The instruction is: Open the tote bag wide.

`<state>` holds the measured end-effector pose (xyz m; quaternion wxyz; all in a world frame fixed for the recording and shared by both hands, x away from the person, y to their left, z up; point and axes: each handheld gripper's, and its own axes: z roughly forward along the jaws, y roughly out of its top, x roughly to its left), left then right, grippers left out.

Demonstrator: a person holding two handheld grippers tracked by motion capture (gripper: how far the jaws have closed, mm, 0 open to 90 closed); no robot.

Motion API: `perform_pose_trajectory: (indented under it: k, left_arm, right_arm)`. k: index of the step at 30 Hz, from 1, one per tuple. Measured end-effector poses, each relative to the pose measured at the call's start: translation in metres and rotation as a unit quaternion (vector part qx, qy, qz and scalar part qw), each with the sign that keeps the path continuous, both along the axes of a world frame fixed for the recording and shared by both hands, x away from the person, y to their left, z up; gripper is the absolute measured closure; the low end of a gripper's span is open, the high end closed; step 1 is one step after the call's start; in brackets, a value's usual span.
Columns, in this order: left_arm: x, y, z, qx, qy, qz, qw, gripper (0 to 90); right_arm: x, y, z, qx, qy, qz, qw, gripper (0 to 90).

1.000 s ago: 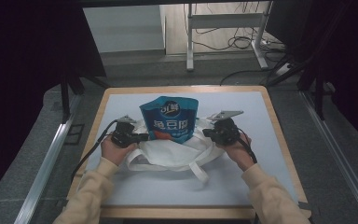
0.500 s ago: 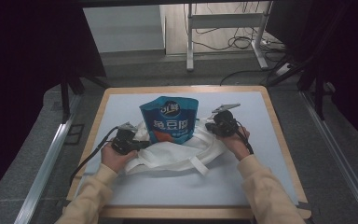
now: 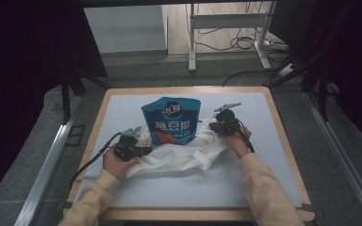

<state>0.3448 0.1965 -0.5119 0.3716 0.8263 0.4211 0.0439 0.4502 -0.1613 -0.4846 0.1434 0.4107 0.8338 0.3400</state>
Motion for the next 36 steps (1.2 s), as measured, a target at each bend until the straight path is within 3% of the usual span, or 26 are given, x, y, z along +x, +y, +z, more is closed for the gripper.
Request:
perform_pose_trajectory:
  k: [6, 11, 15, 18, 26, 30, 36]
  left_arm:
    - [-0.003, -0.001, -0.002, 0.003, 0.000, -0.001, 1.0000, 90.0]
    - [-0.005, 0.000, -0.003, -0.008, -0.010, 0.005, 0.9999, 90.0]
    - [-0.005, 0.003, 0.003, -0.027, -0.025, 0.009, 0.9993, 90.0]
    - [-0.007, 0.007, 0.013, -0.056, -0.044, 0.015, 0.9973, 90.0]
    - [-0.014, 0.010, 0.034, -0.077, -0.093, 0.017, 0.9925, 88.3]
    - [-0.020, 0.016, 0.041, -0.075, -0.114, 0.023, 0.9904, 88.3]
    - [-0.028, 0.022, 0.044, -0.059, -0.129, 0.031, 0.9894, 87.3]
  right_arm:
    - [0.004, -0.002, -0.005, 0.008, 0.012, -0.009, 0.9999, 89.4]
    - [0.004, -0.003, -0.008, 0.017, 0.015, -0.012, 0.9997, 89.4]
    - [-0.001, -0.007, -0.004, 0.031, -0.007, -0.001, 0.9995, 89.3]
    - [-0.010, -0.010, 0.004, 0.041, -0.026, 0.006, 0.9988, 89.3]
    - [-0.036, -0.023, 0.030, 0.092, -0.065, 0.023, 0.9934, 89.2]
    - [-0.053, -0.030, 0.039, 0.101, -0.083, 0.040, 0.9906, 89.1]
    - [-0.075, -0.041, 0.035, 0.111, -0.086, 0.054, 0.9886, 87.8]
